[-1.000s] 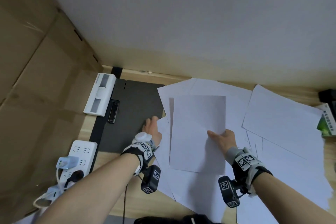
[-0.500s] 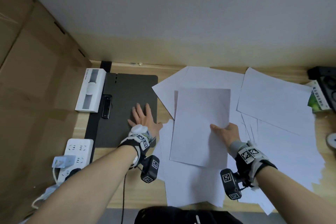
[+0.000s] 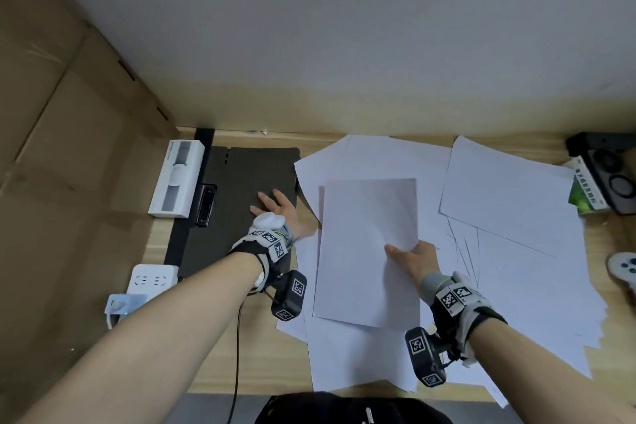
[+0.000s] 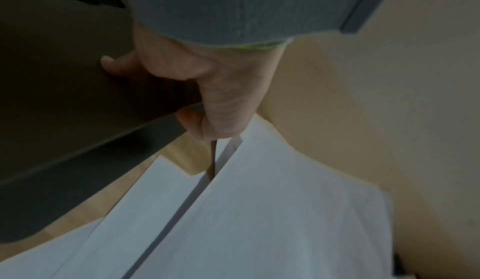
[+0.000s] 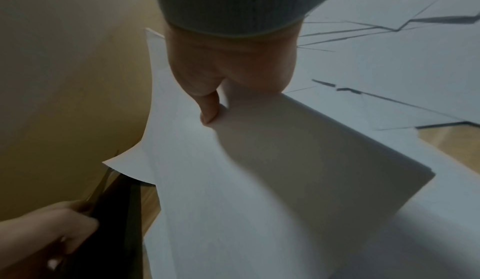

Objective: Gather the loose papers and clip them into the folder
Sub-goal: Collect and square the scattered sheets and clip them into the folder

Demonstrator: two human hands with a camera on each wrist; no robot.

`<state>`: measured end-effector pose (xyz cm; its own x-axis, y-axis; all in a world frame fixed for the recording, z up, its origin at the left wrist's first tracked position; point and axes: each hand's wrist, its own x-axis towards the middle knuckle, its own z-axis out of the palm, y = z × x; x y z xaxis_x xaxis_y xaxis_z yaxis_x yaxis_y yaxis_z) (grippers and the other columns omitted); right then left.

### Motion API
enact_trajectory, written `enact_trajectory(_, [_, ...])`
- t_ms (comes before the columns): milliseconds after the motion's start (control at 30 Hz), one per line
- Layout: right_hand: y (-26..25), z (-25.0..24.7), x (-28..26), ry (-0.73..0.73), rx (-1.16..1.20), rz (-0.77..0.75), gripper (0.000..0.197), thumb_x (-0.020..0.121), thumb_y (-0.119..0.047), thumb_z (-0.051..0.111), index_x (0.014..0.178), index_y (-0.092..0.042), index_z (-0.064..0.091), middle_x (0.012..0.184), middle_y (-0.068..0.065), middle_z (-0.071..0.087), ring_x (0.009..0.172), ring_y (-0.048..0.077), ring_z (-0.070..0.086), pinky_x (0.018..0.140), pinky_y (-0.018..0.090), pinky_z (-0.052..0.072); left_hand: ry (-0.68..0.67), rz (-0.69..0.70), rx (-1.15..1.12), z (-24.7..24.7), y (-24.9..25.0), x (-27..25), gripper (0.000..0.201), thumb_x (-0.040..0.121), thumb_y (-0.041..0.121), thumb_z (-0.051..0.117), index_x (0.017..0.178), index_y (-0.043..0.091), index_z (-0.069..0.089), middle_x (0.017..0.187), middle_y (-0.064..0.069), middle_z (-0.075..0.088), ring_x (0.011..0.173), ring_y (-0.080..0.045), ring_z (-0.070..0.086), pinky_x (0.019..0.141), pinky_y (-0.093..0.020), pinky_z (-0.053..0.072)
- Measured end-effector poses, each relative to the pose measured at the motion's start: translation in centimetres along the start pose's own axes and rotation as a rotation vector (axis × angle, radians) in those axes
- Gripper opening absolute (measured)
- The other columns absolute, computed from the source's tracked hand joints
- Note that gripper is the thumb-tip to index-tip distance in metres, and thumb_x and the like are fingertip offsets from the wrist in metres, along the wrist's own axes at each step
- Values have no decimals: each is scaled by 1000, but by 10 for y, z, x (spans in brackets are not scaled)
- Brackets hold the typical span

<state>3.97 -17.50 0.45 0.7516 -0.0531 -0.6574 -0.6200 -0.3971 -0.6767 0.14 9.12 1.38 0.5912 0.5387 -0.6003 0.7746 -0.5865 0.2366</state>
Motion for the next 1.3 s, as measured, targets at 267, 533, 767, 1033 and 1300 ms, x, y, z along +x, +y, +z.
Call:
enact_trajectory(267, [-38, 42, 4, -130, -17, -13, 35, 76, -12, 81, 104, 5, 68, 89, 21, 70, 75, 33, 67, 70, 43, 57, 174, -123, -190, -126, -34, -43, 56, 94, 7, 47, 145, 1, 25, 143, -22, 41, 130, -40, 43, 106, -41, 36])
enact_trajectory(533, [-76, 114, -3, -180, -53, -60, 40, 77, -14, 81, 107, 6, 65, 96, 23, 70, 81, 36, 68, 73, 46, 58, 595, 148, 265, -199, -122, -44, 101, 73, 1, 67, 154, 13, 7, 160, -17, 11, 144, -38, 22, 108, -49, 34])
enact_trajectory(767, [-84, 169, -2, -93, -253, -43, 26, 75, -22, 82, 77, -7, 61, 94, 20, 69, 88, 36, 68, 82, 47, 57, 203, 461, 712, -164, -141, 4, 37, 85, 16, 53, 122, 12, 54, 128, -10, 55, 119, -29, 52, 86, -37, 45])
enact_trajectory(1033, [-73, 210, 4, -80, -228, -48, 30, 78, -25, 80, 93, -4, 66, 87, 13, 71, 81, 30, 69, 73, 37, 56, -117, 179, 536, -124, -155, 69, 24, 95, 24, 49, 95, 4, 61, 98, -7, 59, 75, -23, 60, 59, -24, 36])
enact_trajectory(1300, [-71, 228, 6, -119, -164, -24, 18, 79, -19, 81, 76, -15, 63, 83, 11, 70, 76, 28, 68, 74, 39, 58, -103, 161, 464, -107, -150, 101, 30, 96, 32, 41, 96, 8, 60, 101, -10, 62, 96, -29, 63, 74, -32, 46])
